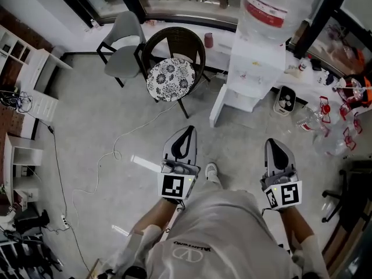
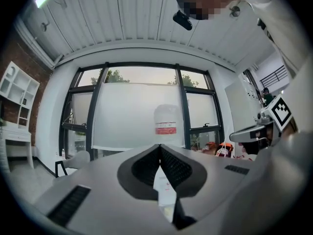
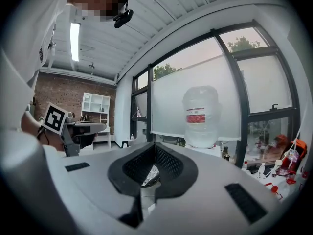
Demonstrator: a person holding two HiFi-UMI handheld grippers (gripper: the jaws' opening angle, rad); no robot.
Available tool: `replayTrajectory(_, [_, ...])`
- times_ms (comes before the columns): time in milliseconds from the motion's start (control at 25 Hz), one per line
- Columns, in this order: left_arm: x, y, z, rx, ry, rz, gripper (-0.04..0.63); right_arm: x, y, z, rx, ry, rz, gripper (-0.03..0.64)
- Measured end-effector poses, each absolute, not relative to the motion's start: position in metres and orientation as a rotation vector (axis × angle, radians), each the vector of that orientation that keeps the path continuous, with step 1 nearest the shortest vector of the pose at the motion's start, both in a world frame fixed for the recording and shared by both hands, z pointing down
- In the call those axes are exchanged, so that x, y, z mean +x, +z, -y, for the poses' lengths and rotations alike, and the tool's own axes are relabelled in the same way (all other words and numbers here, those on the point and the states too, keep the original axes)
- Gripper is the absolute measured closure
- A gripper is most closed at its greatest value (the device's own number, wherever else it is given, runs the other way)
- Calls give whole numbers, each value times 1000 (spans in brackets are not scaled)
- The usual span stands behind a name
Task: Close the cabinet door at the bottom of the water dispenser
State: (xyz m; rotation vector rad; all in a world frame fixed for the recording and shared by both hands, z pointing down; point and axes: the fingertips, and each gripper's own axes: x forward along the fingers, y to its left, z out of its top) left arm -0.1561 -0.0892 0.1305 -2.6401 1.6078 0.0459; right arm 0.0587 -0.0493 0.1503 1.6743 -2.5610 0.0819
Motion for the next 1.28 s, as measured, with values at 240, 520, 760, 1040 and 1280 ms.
replayTrajectory(240, [-158,143,120,-2698,37,-1569,588,41,155,78,1689,95,2547,603])
replayTrajectory(520, [-144,153,137,-2751,40,-1535,588,43,157,93,1687,94,2524,603])
replayTrajectory(760, [-132,170,147,-2768,25,-1546,588,49,175,106,1665,148,2525,603])
replayTrajectory(1040, [-115,188,157,-2759,-10,-1574,588,45,187,137,1634,120,2579,603])
replayTrajectory(1280, [-105,232,175,-2723,37,-1629,588,42,225,163,1564,137,2689,603])
